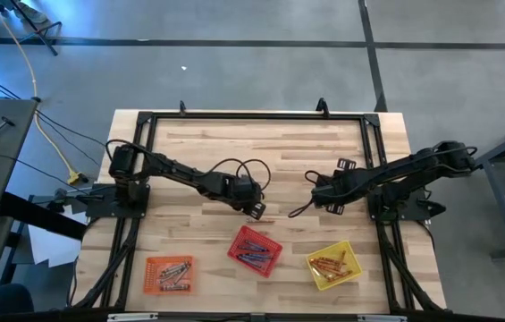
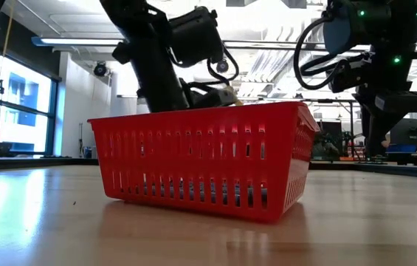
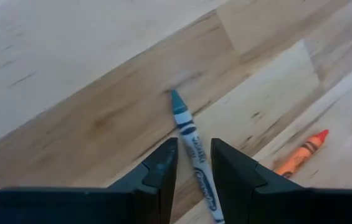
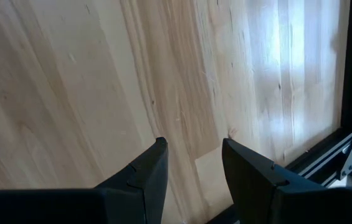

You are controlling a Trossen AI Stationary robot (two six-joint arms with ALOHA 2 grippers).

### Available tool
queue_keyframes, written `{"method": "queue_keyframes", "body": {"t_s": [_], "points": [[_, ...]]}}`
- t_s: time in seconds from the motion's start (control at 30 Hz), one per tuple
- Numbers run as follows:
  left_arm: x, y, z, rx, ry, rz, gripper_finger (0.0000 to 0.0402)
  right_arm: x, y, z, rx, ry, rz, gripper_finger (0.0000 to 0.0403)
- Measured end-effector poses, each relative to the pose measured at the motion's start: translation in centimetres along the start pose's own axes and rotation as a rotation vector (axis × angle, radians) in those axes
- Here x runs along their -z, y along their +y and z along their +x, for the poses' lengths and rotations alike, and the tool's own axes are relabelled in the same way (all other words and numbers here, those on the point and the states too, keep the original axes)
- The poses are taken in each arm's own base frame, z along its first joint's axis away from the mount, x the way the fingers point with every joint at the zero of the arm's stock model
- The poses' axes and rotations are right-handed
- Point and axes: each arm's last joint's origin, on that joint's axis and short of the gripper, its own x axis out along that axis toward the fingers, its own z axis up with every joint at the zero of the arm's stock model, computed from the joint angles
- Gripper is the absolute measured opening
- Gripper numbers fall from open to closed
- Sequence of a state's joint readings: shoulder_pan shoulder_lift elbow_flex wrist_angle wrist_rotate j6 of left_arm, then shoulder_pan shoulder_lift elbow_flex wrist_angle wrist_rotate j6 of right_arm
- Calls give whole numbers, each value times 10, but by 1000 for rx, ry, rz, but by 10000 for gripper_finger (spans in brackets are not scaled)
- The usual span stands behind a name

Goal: Sort crayons
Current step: Put the gray crayon into the orange bin

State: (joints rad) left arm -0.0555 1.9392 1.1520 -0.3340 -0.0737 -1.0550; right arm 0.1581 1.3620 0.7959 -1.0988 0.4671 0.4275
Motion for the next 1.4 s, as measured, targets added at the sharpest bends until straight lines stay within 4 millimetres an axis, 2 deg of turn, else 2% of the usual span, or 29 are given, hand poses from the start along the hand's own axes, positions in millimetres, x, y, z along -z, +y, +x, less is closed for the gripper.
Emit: {"method": "queue_keyframes", "body": {"t_s": [0.1,0.33,0.53,0.77,1.03,1.4], "points": [[0,0,8,13,22,-11,90,0,0,0,-1,-3,-16,145],[0,6,10,-35,41,-23,85,-1,0,0,-4,-10,-31,145],[-4,18,9,-117,89,18,52,-1,0,0,-5,-10,-42,145],[-13,26,9,-112,124,100,9,-1,1,0,-7,-9,-63,145],[-15,28,9,-103,142,158,1,-1,1,0,-7,-9,-61,145],[-25,19,-16,-17,31,213,0,-1,1,0,-10,-8,-37,145]]}}
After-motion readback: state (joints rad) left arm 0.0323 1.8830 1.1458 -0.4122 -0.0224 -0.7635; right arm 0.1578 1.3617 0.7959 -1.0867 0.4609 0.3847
